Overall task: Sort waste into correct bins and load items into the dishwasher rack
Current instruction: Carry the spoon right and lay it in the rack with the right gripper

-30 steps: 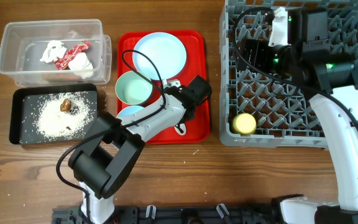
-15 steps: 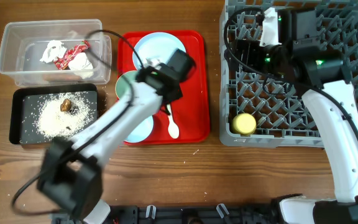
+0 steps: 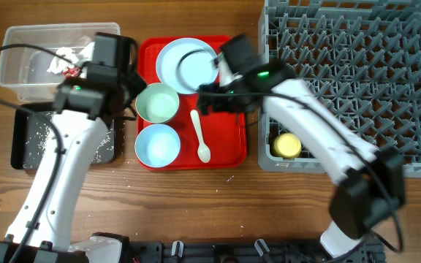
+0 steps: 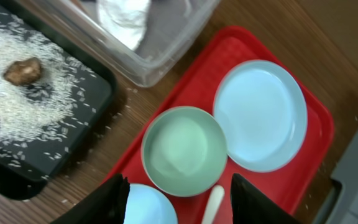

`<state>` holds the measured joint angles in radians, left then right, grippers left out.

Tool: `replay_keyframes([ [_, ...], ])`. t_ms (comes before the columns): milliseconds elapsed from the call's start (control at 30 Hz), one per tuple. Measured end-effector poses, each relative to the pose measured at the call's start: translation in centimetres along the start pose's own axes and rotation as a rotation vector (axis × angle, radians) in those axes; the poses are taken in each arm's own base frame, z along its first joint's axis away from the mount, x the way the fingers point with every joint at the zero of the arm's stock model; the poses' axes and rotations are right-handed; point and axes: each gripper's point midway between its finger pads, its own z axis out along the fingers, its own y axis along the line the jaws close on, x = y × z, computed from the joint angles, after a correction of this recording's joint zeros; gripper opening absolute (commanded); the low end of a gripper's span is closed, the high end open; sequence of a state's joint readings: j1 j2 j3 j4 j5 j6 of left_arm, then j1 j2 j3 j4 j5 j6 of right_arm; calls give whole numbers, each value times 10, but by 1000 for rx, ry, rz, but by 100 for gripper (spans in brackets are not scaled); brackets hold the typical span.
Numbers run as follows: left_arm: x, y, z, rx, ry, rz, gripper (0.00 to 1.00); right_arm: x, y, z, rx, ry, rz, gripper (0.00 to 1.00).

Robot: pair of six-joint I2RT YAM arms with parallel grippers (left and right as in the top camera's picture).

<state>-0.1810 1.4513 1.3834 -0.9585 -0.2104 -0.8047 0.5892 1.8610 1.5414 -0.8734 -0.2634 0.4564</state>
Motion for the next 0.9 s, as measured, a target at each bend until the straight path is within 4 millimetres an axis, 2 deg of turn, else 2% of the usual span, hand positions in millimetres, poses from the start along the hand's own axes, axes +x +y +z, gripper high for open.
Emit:
replay_keyframes([
  [133,-24,27,6,-32,-8,-99,68,22,6,47,39,98,20,76],
  [233,-40,48,8,-55,-16,-167,74,31,-4,71,108,129,54,66],
  [267,-44,53,9,-60,-18,-183,79,32,-9,79,134,130,61,62],
  [367,-46,58,9,-65,-17,-193,97,33,-16,96,170,129,69,51],
  [433,-45,57,9,-60,-12,-192,100,37,-23,111,193,144,78,45],
  [567,-45,56,9,-57,-8,-191,100,37,-20,116,202,140,76,22],
  [633,-45,56,9,-57,-8,-191,100,38,-20,118,205,143,76,4],
  [700,-45,56,9,-57,-8,-191,100,38,-20,118,205,144,74,4],
  [767,-45,56,9,-57,-8,-191,100,30,-12,114,185,121,70,4],
  [900,-45,56,9,-57,-8,-191,100,30,-13,115,188,123,75,4],
])
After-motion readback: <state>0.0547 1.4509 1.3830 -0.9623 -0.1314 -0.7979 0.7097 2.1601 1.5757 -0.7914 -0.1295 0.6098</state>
